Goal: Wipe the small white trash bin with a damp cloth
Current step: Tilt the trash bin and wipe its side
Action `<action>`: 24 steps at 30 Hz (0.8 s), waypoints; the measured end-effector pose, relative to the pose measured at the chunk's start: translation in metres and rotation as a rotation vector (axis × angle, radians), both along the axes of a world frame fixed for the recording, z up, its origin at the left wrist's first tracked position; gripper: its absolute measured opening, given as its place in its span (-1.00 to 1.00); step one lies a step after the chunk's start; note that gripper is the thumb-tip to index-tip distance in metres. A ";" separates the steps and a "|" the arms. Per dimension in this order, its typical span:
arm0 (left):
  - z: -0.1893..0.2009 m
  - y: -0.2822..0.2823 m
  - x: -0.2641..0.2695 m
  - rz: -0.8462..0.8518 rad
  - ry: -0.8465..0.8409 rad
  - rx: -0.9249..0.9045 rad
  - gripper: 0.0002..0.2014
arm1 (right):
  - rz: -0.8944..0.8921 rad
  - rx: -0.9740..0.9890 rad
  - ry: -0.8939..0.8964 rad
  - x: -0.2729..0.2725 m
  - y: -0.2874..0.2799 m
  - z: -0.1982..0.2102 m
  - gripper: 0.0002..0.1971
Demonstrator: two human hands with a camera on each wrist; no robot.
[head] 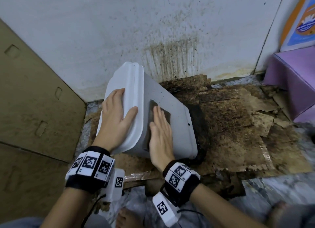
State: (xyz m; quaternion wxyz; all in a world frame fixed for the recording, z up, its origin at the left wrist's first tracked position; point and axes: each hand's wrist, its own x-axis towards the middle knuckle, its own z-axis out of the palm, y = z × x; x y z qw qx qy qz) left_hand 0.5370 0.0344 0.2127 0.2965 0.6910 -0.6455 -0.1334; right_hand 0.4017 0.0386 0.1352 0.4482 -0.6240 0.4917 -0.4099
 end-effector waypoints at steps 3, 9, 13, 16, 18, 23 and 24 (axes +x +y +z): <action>-0.002 0.001 0.001 0.014 -0.001 0.005 -0.29 | 0.079 -0.098 -0.003 0.004 0.006 0.005 -0.38; -0.002 0.002 0.003 0.014 0.031 -0.002 -0.31 | 0.027 -0.211 0.026 -0.021 -0.001 -0.036 -0.46; -0.003 0.003 0.006 0.009 0.055 0.007 -0.30 | -0.082 -0.075 0.060 -0.047 -0.005 -0.089 -0.47; -0.004 0.003 0.008 -0.001 0.059 0.007 -0.29 | -0.139 0.100 0.052 -0.067 -0.003 -0.121 -0.53; -0.003 0.003 0.007 -0.005 0.057 0.005 -0.28 | -0.167 0.170 0.045 -0.072 -0.003 -0.128 -0.54; -0.002 0.002 0.001 0.000 0.049 -0.017 -0.31 | -0.279 0.245 -0.022 -0.062 -0.003 -0.116 -0.35; -0.002 0.002 -0.001 0.000 0.047 -0.018 -0.31 | -0.297 0.245 -0.036 -0.058 -0.002 -0.112 -0.33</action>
